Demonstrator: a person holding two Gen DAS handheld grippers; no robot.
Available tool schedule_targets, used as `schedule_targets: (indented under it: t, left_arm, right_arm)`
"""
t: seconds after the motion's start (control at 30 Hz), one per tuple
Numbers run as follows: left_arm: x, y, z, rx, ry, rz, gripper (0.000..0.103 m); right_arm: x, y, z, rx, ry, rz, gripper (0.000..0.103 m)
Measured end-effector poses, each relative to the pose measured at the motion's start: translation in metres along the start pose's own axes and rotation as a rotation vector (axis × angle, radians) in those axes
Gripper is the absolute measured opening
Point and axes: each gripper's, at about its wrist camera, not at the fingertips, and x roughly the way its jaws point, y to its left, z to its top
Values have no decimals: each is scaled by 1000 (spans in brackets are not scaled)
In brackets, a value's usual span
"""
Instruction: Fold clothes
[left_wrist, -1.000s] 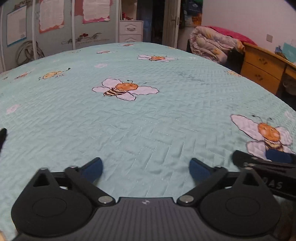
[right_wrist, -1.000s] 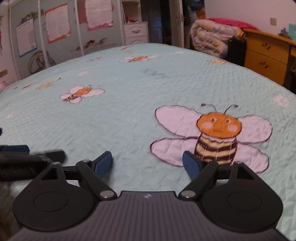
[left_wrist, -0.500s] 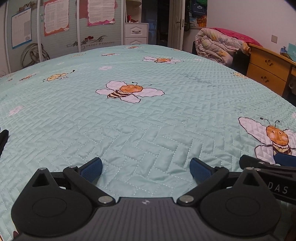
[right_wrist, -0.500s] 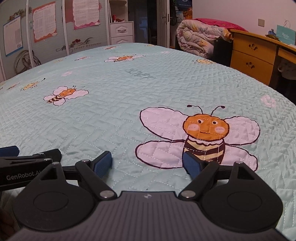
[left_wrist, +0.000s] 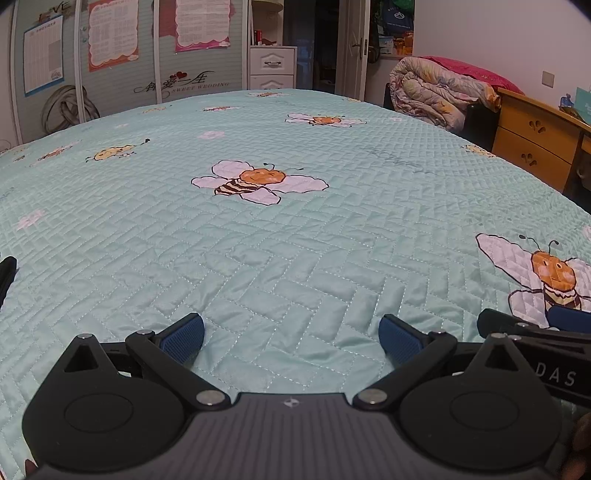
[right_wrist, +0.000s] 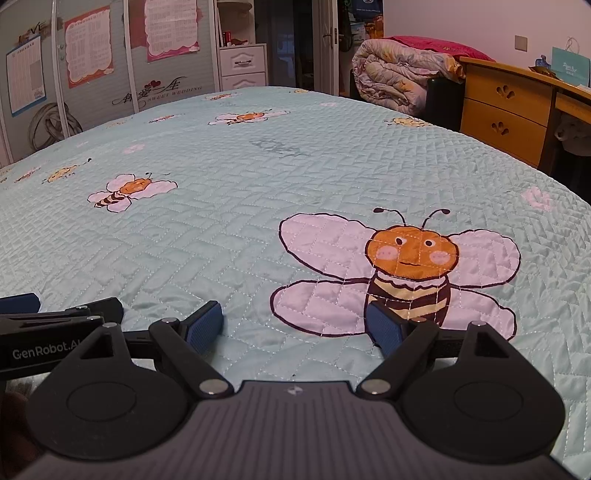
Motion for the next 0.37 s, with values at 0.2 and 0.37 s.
schedule_targets:
  t: [0.2,0.37]
  left_arm:
    - [1,0,0,2,0,0,103]
    - [1,-1,0,4,-1,3,103]
  right_arm:
    - [0,-1,1,6,0,6,86]
    - [1,0,1,3,0,4,86]
